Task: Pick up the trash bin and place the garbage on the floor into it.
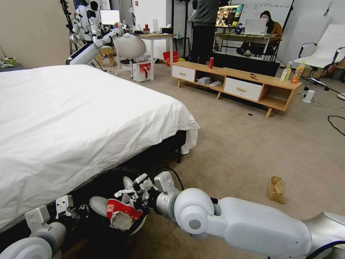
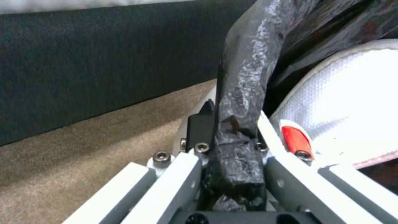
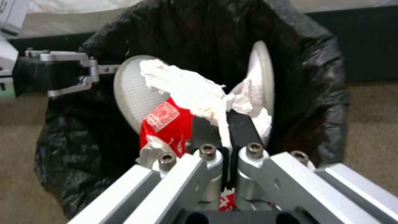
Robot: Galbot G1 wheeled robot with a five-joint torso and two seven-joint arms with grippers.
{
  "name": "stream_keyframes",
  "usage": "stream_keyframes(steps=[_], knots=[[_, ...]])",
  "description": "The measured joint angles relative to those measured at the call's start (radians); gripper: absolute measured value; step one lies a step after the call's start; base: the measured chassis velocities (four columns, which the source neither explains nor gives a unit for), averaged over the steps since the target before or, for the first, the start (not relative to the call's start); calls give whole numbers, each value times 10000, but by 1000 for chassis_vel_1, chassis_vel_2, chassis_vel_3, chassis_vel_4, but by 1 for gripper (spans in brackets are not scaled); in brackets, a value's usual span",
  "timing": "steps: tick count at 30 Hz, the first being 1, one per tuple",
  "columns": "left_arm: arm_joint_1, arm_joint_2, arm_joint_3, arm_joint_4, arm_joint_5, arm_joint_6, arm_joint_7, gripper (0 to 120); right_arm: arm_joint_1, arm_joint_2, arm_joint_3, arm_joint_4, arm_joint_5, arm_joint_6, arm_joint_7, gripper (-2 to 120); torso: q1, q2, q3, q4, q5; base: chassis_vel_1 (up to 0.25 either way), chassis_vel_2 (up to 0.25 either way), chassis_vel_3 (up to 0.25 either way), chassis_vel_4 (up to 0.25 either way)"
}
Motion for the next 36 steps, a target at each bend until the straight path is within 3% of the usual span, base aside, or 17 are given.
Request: stream_keyframes(steps=[8,17,22,29,36], knots=[[21,-34,-1,-1,40,0,16,1,-19,21,107,59,-51,36,8,32,0,0,0,0,0,0,0,0,0],[21,-36,-6,14,50,0,26,1,-34,139,130,25,-91,86,7,59,0,0,0,0,0,0,0,0,0],[53,-36,-43,66,80,0,44,1,-60,215,170,59,-152,150,12,82,0,0,0,0,0,0,0,0,0],[46,-37,-45,120,140,0,68,1,-121,94,477,276,-216,165,46,99,0,0,0,0,0,0,0,0,0],[32,-37,-42,178,190,0,76,1,-193,-70,862,483,-302,195,56,100,0,-1,0,1,1,0,0,0,0]])
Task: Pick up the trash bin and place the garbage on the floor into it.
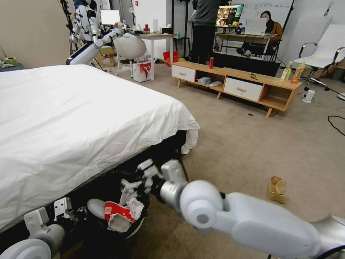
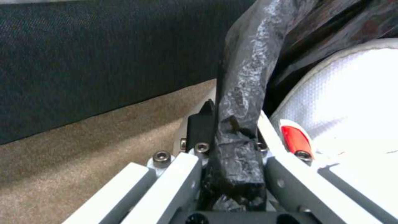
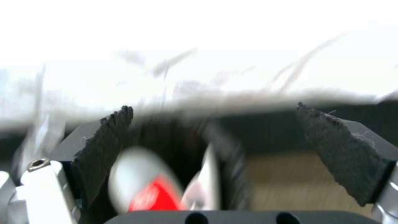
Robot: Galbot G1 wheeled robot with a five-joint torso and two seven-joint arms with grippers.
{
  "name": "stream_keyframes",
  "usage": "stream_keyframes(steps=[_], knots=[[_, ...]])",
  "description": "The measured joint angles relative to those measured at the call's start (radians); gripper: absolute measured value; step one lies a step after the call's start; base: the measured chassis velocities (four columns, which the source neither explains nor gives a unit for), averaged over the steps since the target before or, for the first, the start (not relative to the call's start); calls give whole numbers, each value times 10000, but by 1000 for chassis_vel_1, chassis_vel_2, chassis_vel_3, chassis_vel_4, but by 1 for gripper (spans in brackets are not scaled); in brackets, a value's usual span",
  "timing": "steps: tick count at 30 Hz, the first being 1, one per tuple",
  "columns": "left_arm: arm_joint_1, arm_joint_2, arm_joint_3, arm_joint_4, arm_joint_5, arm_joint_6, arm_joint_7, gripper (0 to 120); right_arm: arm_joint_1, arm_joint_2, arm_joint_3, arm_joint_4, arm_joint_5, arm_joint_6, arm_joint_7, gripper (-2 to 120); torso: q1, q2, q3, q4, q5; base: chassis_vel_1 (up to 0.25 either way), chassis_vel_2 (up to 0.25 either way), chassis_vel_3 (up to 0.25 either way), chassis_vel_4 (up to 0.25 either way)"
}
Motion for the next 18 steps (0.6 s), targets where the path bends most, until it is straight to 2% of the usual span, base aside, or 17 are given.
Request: stream_keyframes(steps=[3,6,7,8,10,11,13,14,15,16,17,18], knots=[[0,2,3,18,14,0,7,1,-56,-156,376,188,-89,41,-25,100,0,1,0,0,-1,0,0,0,0],[2,0,6,26,30,0,19,1,-255,-512,1178,519,-438,282,-266,100,0,0,0,0,1,0,0,0,0],[18,-5,1,22,41,0,28,1,-562,-821,1996,793,-741,661,-529,100,0,1,-1,0,0,0,0,0,0],[18,-5,1,22,41,0,28,1,-562,-821,1996,793,-741,661,-529,100,0,1,-1,0,0,0,0,0,0],[55,-3,-44,-59,36,1,50,1,-1757,-1450,3689,1156,-1488,1711,-1196,100,0,1,-1,-1,2,0,0,0,0],[55,-3,-44,-59,36,1,50,1,-1757,-1450,3689,1156,-1488,1711,-1196,100,0,1,-1,-1,2,0,0,0,0],[110,-4,-80,-117,34,0,55,1,-2906,-2038,5245,1237,-2609,2961,-1947,100,0,1,-2,-5,3,0,0,0,0],[110,-4,-80,-117,34,0,55,1,-2906,-2038,5245,1237,-2609,2961,-1947,100,0,1,-2,-5,3,0,0,0,0],[162,-32,-95,-158,41,1,81,1,-3597,-2438,6167,1263,-3410,3967,-2295,100,0,1,-1,-1,4,0,0,0,0],[162,-32,-95,-158,41,1,81,1,-3597,-2438,6167,1263,-3410,3967,-2295,100,0,1,-1,-1,4,0,0,0,0],[207,-53,-132,-206,54,1,85,1,-4263,-2752,7069,1363,-3848,4690,-2404,100,0,1,-1,0,2,0,0,0,0],[207,-53,-132,-206,54,1,85,1,-4263,-2752,7069,1363,-3848,4690,-2404,100,0,1,-1,0,2,0,0,0,0]])
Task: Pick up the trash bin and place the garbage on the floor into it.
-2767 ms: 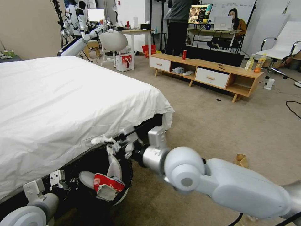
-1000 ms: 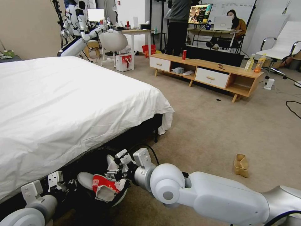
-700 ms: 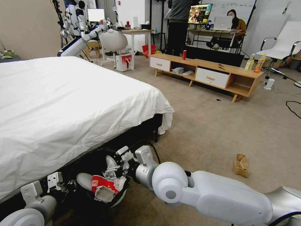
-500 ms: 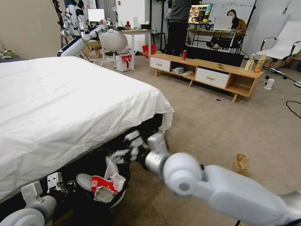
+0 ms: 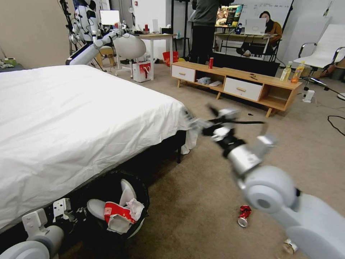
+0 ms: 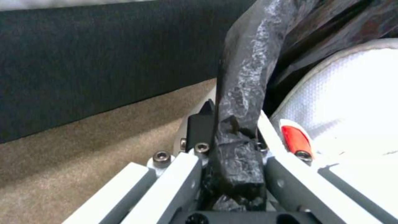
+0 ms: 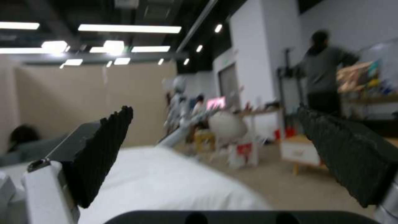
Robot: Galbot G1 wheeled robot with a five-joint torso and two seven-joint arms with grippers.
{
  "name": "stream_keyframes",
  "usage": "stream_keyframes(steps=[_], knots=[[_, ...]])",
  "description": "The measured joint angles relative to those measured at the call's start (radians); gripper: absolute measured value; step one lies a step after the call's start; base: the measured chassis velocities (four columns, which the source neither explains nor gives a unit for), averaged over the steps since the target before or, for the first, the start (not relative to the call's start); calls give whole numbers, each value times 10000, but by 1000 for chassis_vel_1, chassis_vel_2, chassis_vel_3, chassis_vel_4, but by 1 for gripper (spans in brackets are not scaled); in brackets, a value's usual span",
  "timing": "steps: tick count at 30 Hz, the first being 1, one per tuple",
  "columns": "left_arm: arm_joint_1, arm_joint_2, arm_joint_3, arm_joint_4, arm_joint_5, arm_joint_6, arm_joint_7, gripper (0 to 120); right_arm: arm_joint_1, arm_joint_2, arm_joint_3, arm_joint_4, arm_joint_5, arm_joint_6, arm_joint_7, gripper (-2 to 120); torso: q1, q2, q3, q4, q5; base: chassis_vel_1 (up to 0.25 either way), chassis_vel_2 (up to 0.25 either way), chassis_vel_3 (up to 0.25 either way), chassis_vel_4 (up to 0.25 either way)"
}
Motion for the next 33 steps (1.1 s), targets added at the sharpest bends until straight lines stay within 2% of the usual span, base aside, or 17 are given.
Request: stream_keyframes(steps=[2,5,6,7,9,10,11,13,17,19,25,33], knots=[[232,-139,-153,-205,80,-1,57,1,-921,-86,1482,33,-527,860,-10,100,-1,0,0,-11,0,0,0,0,0],[684,-525,-394,-611,346,0,144,1,-1405,255,2459,-325,-1347,1643,-140,100,0,0,2,12,0,0,0,0,0],[732,-618,-403,-694,415,0,155,1,-1967,299,3029,-379,-1868,1976,-289,100,-1,0,1,10,-4,0,0,0,0],[732,-618,-403,-694,415,0,155,1,-1967,299,3029,-379,-1868,1976,-289,100,-1,0,1,10,-4,0,0,0,0],[784,-752,-401,-799,514,-2,172,1,-3033,446,4145,-421,-2820,2576,-533,100,-1,0,1,-10,0,0,0,0,0],[822,-808,-391,-848,557,-2,180,1,-3437,573,4659,-425,-3150,2743,-613,100,0,0,1,-7,0,0,0,0,0],[822,-808,-391,-848,557,-2,180,1,-3437,573,4659,-425,-3150,2743,-613,100,0,0,1,-7,0,0,0,0,0],[861,-857,-380,-889,625,-1,181,1,-4348,779,5754,-354,-3745,2843,-796,100,0,0,1,5,-2,0,0,0,0],[866,-893,-372,-909,646,-2,182,1,-5152,949,6549,-278,-4164,2905,-989,100,-1,0,1,-1,-1,0,0,0,0],[854,-965,-334,-915,714,-2,212,1,-6146,1263,7327,-148,-4557,2976,-1106,100,0,0,0,-4,-1,0,0,0,0],[853,-1057,-257,-947,847,-2,274,1,-7236,1856,7953,59,-5255,3040,-1131,100,-1,1,0,-2,-2,0,0,0,0],[836,-1054,-225,-957,882,-2,343,1,-7806,2393,8050,27,-5885,3256,-1129,100,-1,1,1,0,-3,0,0,0,0]])
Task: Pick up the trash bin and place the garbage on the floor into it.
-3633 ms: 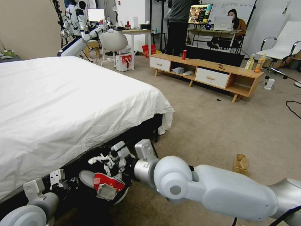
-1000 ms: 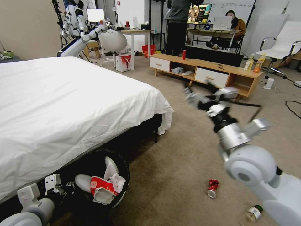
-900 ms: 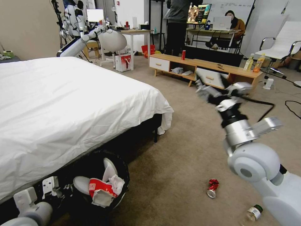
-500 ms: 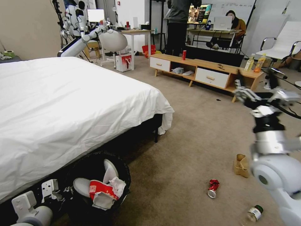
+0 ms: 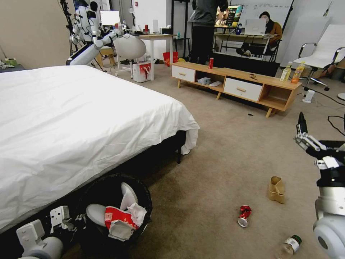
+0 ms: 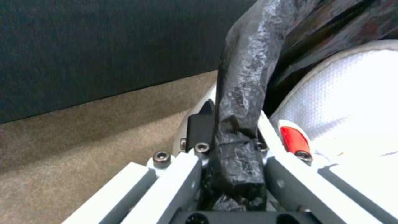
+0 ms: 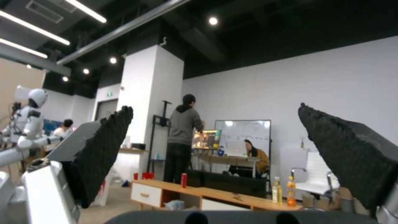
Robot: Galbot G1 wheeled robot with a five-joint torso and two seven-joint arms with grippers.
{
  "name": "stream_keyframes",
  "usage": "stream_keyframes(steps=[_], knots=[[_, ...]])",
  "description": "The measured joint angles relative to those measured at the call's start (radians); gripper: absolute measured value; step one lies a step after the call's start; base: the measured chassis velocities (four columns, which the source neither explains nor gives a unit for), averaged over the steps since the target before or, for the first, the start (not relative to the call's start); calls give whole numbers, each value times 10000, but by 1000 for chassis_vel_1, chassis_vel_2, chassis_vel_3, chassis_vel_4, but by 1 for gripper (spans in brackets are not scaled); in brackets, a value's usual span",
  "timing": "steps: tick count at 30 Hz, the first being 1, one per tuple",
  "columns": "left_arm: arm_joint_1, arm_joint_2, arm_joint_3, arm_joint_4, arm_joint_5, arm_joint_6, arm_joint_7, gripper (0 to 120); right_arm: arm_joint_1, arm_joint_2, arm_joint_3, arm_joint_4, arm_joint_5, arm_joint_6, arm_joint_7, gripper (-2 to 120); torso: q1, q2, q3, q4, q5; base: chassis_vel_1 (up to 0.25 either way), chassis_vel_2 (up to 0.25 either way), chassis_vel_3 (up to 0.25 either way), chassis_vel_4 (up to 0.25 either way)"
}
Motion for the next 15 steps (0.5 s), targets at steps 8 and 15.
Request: stream_keyframes(steps=[8,15], knots=[[-19,67,-9,80,305,0,462,1,-90,331,-107,-115,-301,51,-22,100,0,0,0,-1,0,0,0,0,0],[-22,44,12,105,375,0,508,1,-103,376,-208,-135,-330,44,-21,100,0,0,0,1,0,0,0,0,0]])
